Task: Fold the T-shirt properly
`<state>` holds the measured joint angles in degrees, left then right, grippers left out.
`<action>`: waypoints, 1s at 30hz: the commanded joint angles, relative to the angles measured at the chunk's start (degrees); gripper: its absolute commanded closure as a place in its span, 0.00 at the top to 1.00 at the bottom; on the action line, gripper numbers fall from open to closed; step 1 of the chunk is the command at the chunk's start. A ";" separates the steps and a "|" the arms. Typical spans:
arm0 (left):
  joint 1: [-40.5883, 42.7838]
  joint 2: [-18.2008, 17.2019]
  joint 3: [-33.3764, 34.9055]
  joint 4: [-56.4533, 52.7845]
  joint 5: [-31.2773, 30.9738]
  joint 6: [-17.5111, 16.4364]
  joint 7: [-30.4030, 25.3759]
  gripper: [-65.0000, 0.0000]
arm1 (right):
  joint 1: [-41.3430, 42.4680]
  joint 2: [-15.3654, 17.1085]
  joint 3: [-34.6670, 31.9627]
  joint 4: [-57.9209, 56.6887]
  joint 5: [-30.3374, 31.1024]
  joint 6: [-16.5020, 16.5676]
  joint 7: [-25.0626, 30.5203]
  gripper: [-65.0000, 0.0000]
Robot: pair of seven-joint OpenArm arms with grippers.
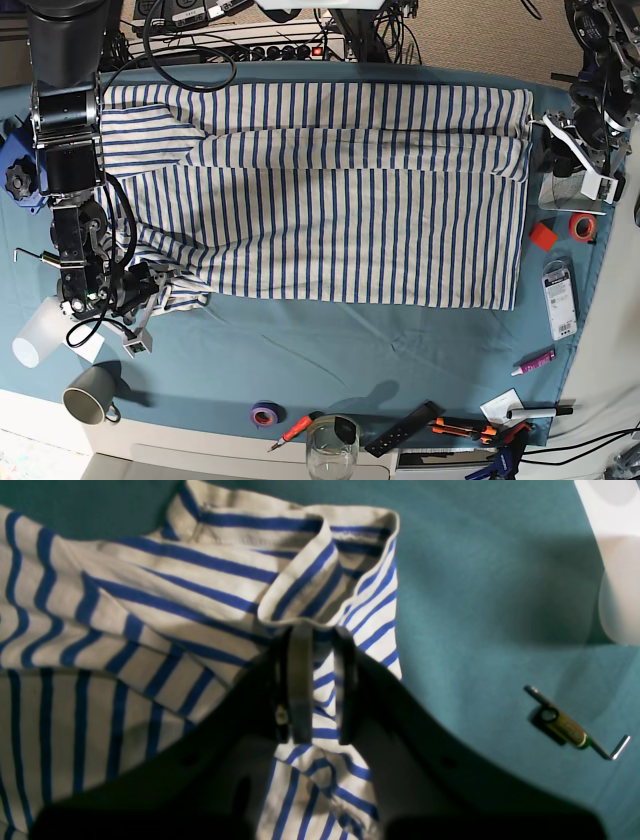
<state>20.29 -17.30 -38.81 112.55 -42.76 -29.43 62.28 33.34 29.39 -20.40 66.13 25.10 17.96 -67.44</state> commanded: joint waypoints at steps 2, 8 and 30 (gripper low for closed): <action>-0.15 -0.79 -0.37 0.98 -1.01 0.00 -1.57 0.35 | 1.90 0.92 0.63 0.94 -0.33 -0.02 1.25 0.13; -0.15 -0.79 -0.37 0.98 -1.01 -0.02 -1.92 0.35 | 1.90 0.94 0.63 0.94 -4.15 -2.03 2.80 0.00; -6.45 -0.81 0.81 0.70 -1.25 -0.04 -4.26 0.35 | 2.69 4.87 5.88 1.05 -15.04 -12.02 8.66 0.00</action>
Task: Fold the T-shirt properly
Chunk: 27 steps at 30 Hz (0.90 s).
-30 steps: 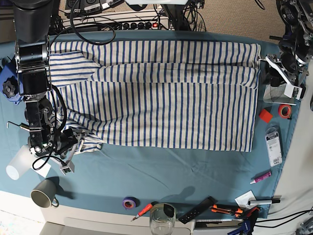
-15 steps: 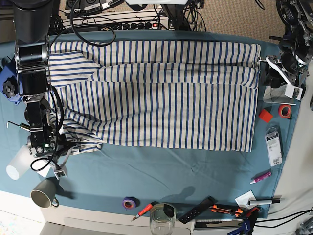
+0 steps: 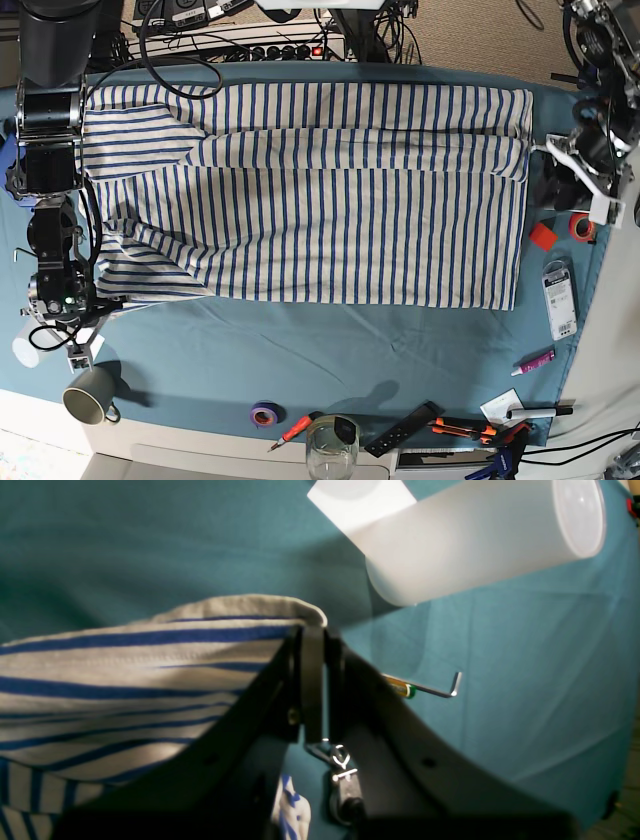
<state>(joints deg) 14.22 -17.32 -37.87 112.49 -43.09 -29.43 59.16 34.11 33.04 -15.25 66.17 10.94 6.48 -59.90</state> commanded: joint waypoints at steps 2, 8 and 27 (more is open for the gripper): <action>-1.84 -0.79 1.86 0.74 1.57 -0.02 -1.16 0.35 | 1.92 1.25 1.95 1.01 -0.61 -0.52 1.22 0.00; -7.82 -0.76 13.29 -1.29 15.50 0.02 -6.49 0.32 | 1.79 0.90 2.60 1.01 1.25 0.28 -0.02 0.00; -36.94 -0.76 29.90 -33.66 29.18 10.05 -9.42 0.49 | 1.75 0.94 2.60 1.01 1.03 0.57 -1.44 0.00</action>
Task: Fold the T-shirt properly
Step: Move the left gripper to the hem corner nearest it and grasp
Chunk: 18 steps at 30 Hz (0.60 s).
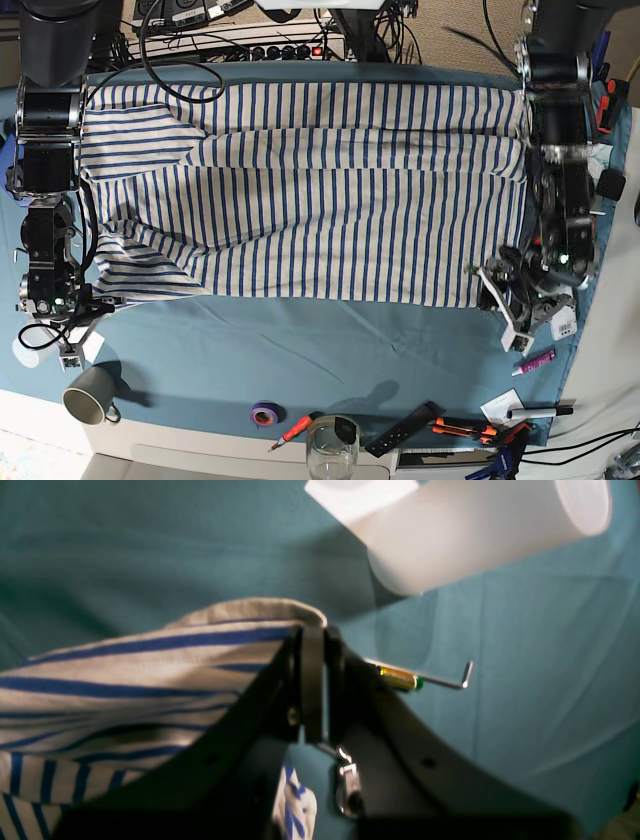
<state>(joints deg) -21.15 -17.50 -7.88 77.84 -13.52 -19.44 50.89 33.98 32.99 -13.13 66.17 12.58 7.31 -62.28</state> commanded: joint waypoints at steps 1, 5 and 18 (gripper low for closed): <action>-2.38 -0.52 -0.11 -0.63 -0.39 0.00 -1.20 0.49 | 1.88 0.98 0.48 1.01 -0.61 -0.26 0.94 0.00; -4.61 -0.46 -0.11 -6.69 1.36 0.42 -2.14 0.49 | 1.88 0.98 0.48 1.01 -0.61 -0.26 0.92 0.00; -8.24 -0.31 -0.11 -17.68 5.90 3.26 -7.87 0.48 | 1.88 0.98 0.48 1.01 -0.59 -0.26 0.61 0.00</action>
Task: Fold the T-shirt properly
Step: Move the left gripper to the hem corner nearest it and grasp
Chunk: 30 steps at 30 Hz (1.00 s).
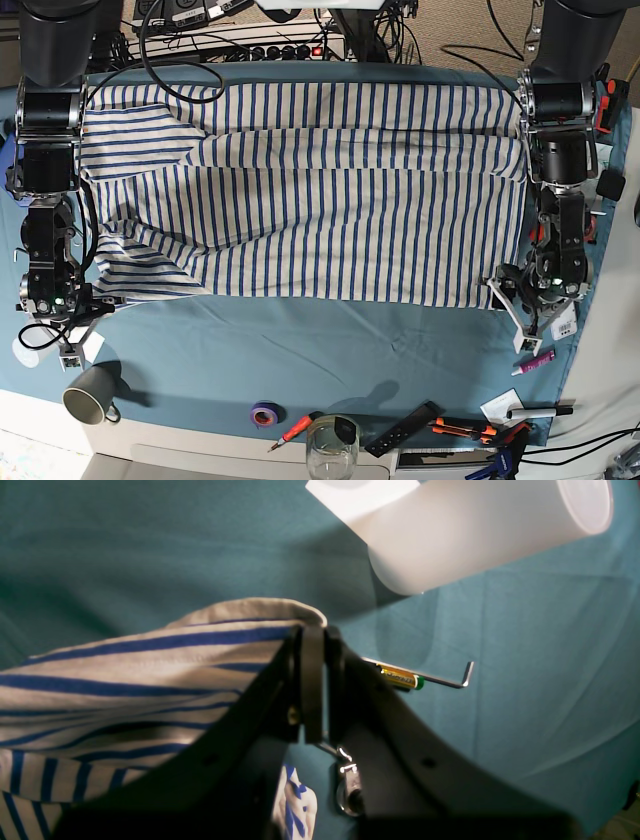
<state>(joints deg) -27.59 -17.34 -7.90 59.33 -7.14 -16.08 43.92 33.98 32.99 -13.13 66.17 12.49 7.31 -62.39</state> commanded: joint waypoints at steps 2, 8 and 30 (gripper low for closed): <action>-1.57 -0.09 -0.09 0.81 -0.57 -0.98 -0.57 0.42 | 1.88 0.98 0.48 1.01 -0.52 -0.26 0.70 0.00; -0.52 2.36 -0.09 0.52 -0.04 -1.70 -0.28 0.35 | 1.88 0.98 0.48 1.01 -0.50 -0.26 0.72 0.00; -3.21 -0.07 -0.15 12.55 -9.97 1.55 18.47 0.00 | 1.90 1.29 0.72 6.60 1.60 -0.22 -0.74 0.00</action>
<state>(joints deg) -28.91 -16.86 -7.92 70.83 -17.10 -14.55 63.53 33.82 33.17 -13.10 71.85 14.63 7.25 -64.10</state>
